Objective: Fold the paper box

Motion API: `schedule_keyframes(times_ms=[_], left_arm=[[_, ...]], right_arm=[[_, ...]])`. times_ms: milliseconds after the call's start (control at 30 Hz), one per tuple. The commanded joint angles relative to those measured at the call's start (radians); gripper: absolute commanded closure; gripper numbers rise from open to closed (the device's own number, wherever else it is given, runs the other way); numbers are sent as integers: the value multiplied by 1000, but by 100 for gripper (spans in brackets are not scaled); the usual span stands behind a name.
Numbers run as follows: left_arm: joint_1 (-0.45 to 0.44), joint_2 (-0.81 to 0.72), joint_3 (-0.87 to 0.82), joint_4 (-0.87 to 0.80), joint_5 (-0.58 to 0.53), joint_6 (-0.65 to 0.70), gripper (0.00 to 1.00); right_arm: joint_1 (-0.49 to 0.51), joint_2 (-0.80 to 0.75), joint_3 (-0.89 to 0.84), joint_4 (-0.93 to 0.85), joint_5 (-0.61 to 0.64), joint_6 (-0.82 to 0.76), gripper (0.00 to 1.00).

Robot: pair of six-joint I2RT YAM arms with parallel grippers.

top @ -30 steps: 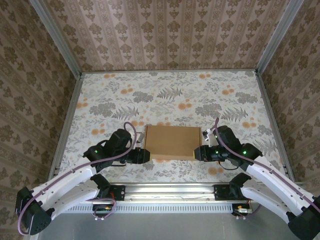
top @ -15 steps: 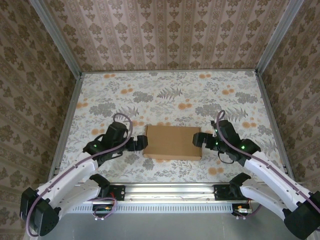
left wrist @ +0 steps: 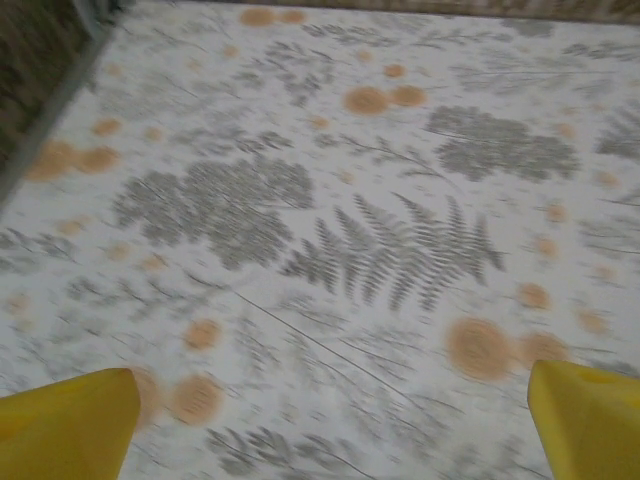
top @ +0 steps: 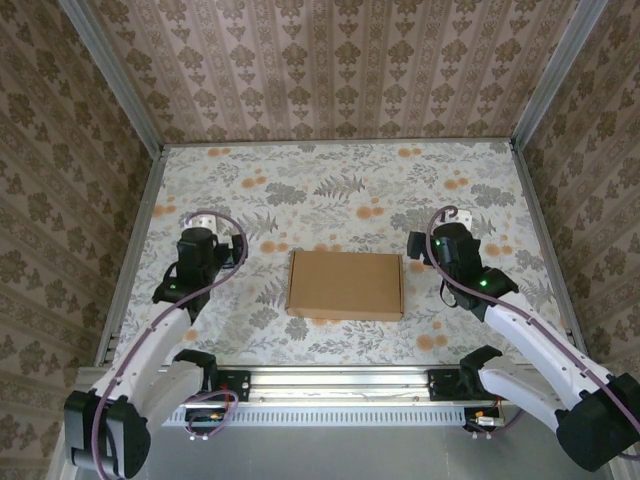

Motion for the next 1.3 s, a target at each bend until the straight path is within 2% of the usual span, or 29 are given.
schedule_keyframes(times_ms=[0,200,300,433,467,567,600,633,700,733,767,833,933,1000,1267], left_arm=[[42,55,-50,175,-85,205,0],[162,249,-171,560,26,221,0],[170,370,-197,776,45,251,0],[172,494,-188,960,120,289,0],[173,540,-185,1002,119,297,0],[180,676,-204,1165,113,298,0],[180,671,-203,1170,97,291,0],[188,649,-188,1091,112,268,0],[215,663,-139,1033,178,272,0],[237,654,-122,975,219,245,0],[263,658,-124,985,254,235,0],[266,657,-127,988,263,229,0],[265,658,-130,1001,259,235,0],[265,659,-128,999,259,235,0],[261,659,-126,993,270,247,0]], right_arm=[[-71,38,-35,129,104,-141,0],[-213,177,-99,362,110,-247,0],[-233,272,-147,539,91,-302,0],[-243,383,-194,749,59,-347,0],[-247,398,-186,756,34,-351,0],[-251,450,-216,950,-5,-413,0],[-263,460,-197,928,-23,-398,0],[-272,465,-183,900,-45,-391,0],[-280,470,-189,932,-99,-382,0],[-284,484,-216,993,-127,-380,0],[-286,524,-257,1102,-176,-391,0],[-288,581,-315,1270,-245,-416,0],[-303,629,-288,1262,-253,-398,0],[-336,607,-246,1147,-304,-373,0],[-351,613,-242,1141,-298,-349,0]])
